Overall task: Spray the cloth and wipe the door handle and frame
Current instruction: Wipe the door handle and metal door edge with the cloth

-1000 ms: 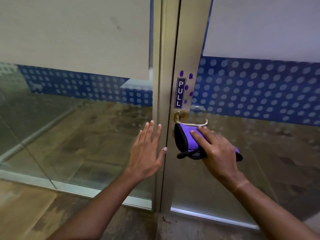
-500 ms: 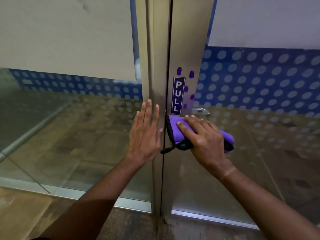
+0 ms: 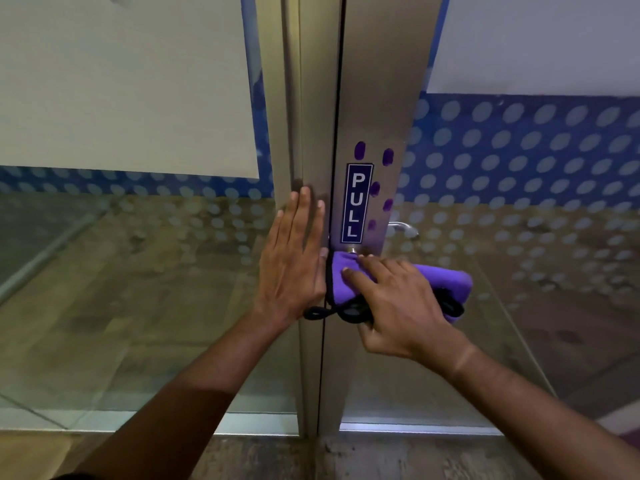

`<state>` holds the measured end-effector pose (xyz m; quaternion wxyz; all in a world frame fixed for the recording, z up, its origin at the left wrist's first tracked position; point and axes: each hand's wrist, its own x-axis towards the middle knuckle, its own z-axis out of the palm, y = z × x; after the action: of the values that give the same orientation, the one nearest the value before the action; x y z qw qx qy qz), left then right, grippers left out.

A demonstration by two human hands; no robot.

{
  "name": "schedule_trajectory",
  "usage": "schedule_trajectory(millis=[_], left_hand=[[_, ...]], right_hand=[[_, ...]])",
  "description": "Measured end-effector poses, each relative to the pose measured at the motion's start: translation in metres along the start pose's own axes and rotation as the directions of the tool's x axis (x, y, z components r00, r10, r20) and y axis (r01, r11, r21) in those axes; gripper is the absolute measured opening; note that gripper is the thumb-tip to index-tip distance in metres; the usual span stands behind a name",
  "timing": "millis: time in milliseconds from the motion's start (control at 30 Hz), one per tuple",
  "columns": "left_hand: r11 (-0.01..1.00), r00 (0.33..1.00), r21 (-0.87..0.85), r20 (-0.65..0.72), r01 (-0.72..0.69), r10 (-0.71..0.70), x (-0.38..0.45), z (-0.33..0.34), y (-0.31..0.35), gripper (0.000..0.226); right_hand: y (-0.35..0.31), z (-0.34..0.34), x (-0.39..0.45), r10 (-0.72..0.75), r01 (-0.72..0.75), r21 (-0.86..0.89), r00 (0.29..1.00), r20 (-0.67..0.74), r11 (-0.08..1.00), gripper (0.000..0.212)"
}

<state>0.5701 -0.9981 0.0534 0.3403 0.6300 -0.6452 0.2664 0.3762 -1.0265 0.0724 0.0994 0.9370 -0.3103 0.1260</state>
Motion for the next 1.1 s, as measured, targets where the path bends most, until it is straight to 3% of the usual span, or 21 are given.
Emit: schedule_trajectory(millis=[167,333,467,633,933,1100], left_hand=[[0.999,0.997,-0.012,-0.061,-0.052,0.051,0.011,0.003,-0.005,0.074],[0.997,0.993,0.003,-0.095,-0.072,0.072,0.019,0.009,-0.01,0.077],[0.998,0.989,0.037,-0.132,-0.057,0.061,0.019,0.02,-0.009,0.071],[0.991,0.982,0.108,-0.161,-0.078,0.095,0.02,0.038,-0.015,0.068],[0.988,0.965,0.124,-0.235,-0.09,0.117,0.019,0.053,-0.021,0.064],[0.989,0.958,0.125,-0.264,-0.08,0.11,0.018,0.055,-0.02,0.065]], right_hand=[[-0.011,-0.003,0.01,0.145,-0.145,0.085,0.989,0.001,0.986,0.059],[-0.024,0.012,0.02,0.208,-0.208,-0.096,0.978,-0.003,0.973,0.061],[-0.023,0.016,0.023,0.181,-0.184,-0.188,0.983,-0.029,0.965,0.059],[-0.009,0.016,0.014,0.139,-0.14,-0.17,0.99,-0.017,0.975,0.055],[-0.029,0.022,0.024,0.274,-0.281,-0.141,0.959,-0.064,0.949,0.049],[-0.006,0.017,0.008,0.149,-0.154,-0.108,0.987,-0.053,0.982,0.049]])
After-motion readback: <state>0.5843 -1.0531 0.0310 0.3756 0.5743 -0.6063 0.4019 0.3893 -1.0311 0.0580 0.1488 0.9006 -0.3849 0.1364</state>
